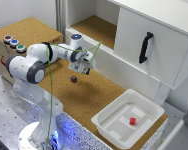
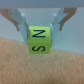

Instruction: Put the grasped yellow block inside the left cabinet

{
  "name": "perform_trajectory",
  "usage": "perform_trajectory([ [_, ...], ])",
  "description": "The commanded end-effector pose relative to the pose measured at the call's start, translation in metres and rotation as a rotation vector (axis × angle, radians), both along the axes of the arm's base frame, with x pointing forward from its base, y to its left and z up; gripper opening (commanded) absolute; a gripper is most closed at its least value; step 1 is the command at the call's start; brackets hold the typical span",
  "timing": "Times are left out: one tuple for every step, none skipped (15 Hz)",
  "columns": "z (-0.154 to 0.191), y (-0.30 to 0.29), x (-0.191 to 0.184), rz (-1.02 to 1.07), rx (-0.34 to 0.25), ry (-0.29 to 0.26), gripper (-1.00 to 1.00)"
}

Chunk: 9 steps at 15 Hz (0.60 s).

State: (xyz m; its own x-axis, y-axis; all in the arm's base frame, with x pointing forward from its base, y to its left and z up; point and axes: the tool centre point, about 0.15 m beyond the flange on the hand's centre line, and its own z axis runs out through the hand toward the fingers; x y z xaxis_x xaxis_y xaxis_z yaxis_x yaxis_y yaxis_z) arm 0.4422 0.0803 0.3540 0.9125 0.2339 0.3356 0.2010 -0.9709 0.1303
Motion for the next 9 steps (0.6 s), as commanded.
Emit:
perform_trajectory([
  [0.078,0.037,0.063,-0.094,-0.039,0.019,-1.0],
  [0.091,0.043,0.074,-0.115,-0.029,0.009,-1.0],
  [0.102,0.046,0.085,-0.136,-0.01,0.011,-1.0],
  [0.113,0.051,0.094,-0.15,0.006,0.012,-1.0],
  [0.122,0.058,0.101,-0.163,0.018,0.009,-1.0],
  [0.134,0.067,0.11,-0.17,0.038,0.006,-1.0],
  [0.144,0.075,0.119,-0.177,0.05,0.004,-1.0],
  [0.151,0.083,0.126,-0.182,0.06,-0.001,-1.0],
  [0.159,0.094,0.133,-0.171,0.073,-0.005,-1.0],
])
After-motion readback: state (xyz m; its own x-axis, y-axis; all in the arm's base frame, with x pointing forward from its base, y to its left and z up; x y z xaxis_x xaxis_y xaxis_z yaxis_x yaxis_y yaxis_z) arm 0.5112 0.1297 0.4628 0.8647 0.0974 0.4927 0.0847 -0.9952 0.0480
